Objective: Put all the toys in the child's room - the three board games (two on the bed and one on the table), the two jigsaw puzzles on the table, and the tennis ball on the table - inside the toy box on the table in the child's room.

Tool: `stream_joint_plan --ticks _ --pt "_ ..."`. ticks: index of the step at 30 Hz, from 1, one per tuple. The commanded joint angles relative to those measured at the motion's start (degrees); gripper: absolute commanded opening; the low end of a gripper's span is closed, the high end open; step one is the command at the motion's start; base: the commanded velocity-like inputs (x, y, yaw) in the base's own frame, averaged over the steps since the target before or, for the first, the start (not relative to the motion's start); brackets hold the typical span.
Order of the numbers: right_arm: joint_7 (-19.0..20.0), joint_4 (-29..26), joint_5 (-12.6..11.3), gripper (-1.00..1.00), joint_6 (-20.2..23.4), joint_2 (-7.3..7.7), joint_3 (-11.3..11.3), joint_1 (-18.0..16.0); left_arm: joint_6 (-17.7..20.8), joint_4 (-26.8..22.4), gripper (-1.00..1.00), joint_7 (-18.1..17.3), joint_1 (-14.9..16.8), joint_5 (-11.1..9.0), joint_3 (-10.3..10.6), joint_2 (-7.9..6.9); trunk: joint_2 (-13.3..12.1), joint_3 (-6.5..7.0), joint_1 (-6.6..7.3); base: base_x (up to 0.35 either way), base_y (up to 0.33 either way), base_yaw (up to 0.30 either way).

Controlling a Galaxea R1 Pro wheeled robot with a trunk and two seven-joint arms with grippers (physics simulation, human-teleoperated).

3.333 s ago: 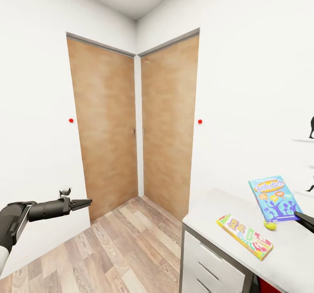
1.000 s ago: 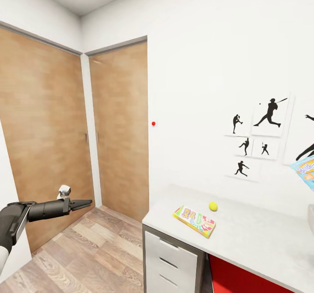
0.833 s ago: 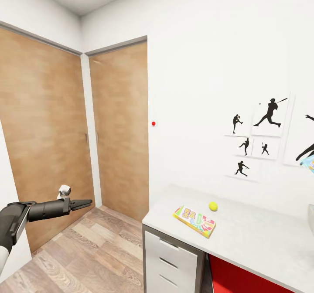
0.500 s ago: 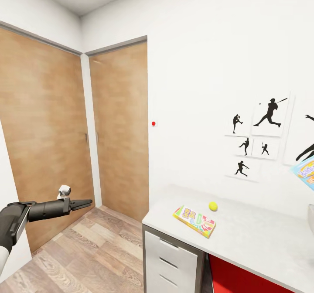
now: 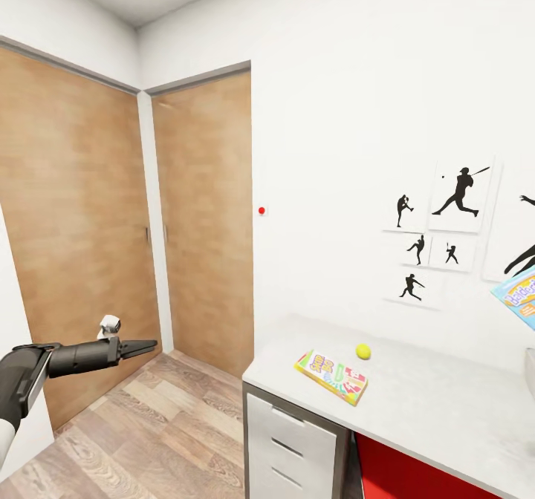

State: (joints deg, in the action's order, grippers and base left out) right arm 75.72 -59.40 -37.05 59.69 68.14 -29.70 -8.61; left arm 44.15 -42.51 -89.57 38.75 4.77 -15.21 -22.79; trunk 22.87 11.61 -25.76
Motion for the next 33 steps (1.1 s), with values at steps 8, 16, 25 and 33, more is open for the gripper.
stream_joint_plan --ticks 8,16,25,33 --pt "0.13 -0.13 -0.05 -1.00 0.31 -0.26 0.20 -0.15 -0.14 -0.04 1.00 -0.43 0.04 0.51 -0.13 0.03 0.05 -0.26 -0.02 0.000 0.000 0.000" --pt "0.13 0.01 -0.05 -1.00 0.31 -0.15 0.21 -0.10 -0.31 -0.05 1.00 -0.43 0.05 0.51 -0.17 0.03 0.05 -0.94 -0.02 0.000 0.000 -0.029" --pt "0.13 0.56 -0.04 -1.00 0.31 0.22 0.17 -0.09 -0.81 -0.08 1.00 -0.43 0.04 0.51 -0.17 0.03 0.05 -1.11 -0.02 0.000 0.000 -0.141" --pt "0.13 1.00 -0.06 -1.00 0.31 0.32 0.18 -0.09 -0.90 -0.33 1.00 -0.43 0.02 0.51 -0.10 0.03 0.05 -1.12 -0.02 0.000 0.000 -0.266"
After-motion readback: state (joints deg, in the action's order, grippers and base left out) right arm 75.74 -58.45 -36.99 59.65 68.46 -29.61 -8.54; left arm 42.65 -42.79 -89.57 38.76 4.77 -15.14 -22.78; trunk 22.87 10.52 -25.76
